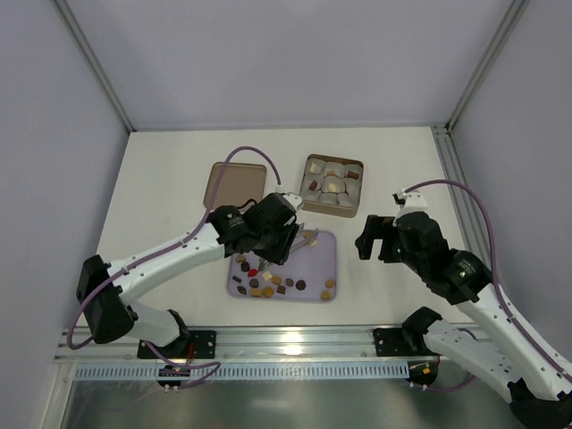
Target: Pack the chocolate
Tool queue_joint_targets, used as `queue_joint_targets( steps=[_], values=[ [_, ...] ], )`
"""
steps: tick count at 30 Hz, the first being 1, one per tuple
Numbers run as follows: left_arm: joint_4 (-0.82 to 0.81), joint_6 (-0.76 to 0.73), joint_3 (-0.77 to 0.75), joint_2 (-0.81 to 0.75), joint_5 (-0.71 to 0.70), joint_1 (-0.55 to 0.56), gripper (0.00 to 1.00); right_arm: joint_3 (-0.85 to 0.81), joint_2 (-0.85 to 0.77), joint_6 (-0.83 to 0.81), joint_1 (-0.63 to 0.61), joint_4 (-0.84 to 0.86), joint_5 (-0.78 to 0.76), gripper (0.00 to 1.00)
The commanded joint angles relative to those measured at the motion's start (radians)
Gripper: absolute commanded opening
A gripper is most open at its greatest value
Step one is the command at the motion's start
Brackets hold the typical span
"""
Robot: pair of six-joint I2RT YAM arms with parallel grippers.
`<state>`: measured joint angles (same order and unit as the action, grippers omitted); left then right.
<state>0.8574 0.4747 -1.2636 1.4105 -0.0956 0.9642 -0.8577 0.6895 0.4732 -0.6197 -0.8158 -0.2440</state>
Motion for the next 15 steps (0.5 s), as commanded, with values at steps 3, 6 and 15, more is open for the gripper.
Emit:
queue_joint_targets(
  steps=[3, 6, 15],
  values=[
    [-0.035, 0.027, 0.015, -0.001, -0.016, 0.027, 0.42, -0.003, 0.007, -0.001, 0.002, 0.044, 0.008, 1.00],
    [-0.047, 0.028, 0.018, 0.025, -0.018, 0.037, 0.42, -0.001, 0.002, -0.001, 0.002, 0.037, 0.003, 1.00],
    [-0.069, 0.027, 0.021, 0.087, -0.042, 0.045, 0.41, 0.006, -0.007, -0.002, 0.002, 0.030, -0.008, 1.00]
  ],
)
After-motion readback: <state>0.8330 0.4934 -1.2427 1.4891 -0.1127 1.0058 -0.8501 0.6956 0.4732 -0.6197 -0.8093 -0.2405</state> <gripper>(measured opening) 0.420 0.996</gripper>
